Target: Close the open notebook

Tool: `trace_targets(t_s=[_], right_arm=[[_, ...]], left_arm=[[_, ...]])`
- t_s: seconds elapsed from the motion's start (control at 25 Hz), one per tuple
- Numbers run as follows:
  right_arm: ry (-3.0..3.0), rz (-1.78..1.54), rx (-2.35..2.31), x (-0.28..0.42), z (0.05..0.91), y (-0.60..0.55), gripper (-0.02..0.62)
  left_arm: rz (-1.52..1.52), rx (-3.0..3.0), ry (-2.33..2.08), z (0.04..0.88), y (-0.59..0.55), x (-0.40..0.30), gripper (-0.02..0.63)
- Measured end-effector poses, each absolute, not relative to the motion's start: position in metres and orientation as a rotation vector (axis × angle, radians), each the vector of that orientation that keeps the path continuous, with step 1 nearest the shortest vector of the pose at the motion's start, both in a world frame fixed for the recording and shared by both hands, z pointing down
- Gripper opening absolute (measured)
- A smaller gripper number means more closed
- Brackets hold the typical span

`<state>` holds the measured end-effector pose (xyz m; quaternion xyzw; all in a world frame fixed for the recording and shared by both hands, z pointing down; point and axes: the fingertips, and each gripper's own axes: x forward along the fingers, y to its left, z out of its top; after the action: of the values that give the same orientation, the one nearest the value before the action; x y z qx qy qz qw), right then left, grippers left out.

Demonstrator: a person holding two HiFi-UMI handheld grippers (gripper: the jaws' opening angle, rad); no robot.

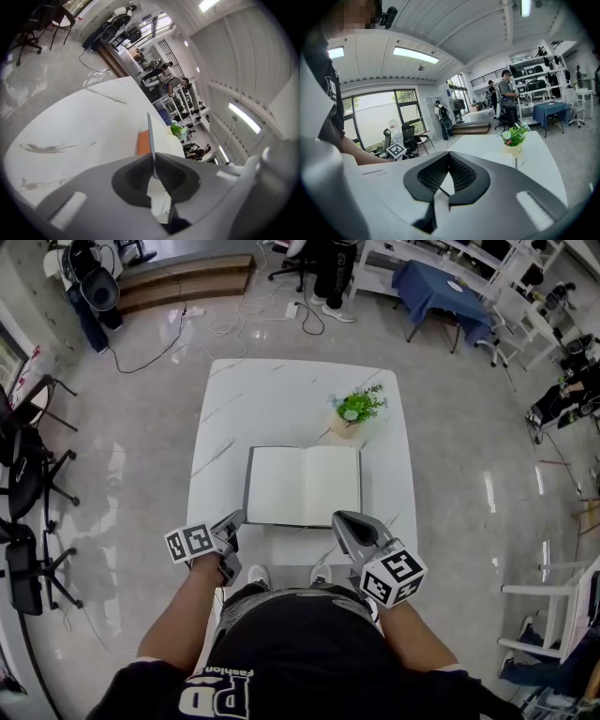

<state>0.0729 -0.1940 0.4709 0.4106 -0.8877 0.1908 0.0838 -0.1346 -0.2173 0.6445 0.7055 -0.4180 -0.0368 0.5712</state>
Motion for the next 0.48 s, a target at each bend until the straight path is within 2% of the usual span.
trace_targets(t_s=[0.16, 0.32, 0.48], right_arm=[[-2.647, 0.571, 1.230, 0.074, 0.471, -0.193, 0.000], [-2.642, 0.573, 1.238, 0.075, 0.471, -0.193, 0.000], [-2.633, 0.580, 1.245, 0.075, 0.472, -0.193, 0.000]], left_arm=[[-0.080, 1.635, -0.982, 0.653, -0.215, -0.133, 0.081], [-0.051, 1.627, -0.973, 0.662, -0.213, -0.130, 0.137], [-0.040, 1.615, -0.973, 0.668, -0.213, -0.130, 0.138]])
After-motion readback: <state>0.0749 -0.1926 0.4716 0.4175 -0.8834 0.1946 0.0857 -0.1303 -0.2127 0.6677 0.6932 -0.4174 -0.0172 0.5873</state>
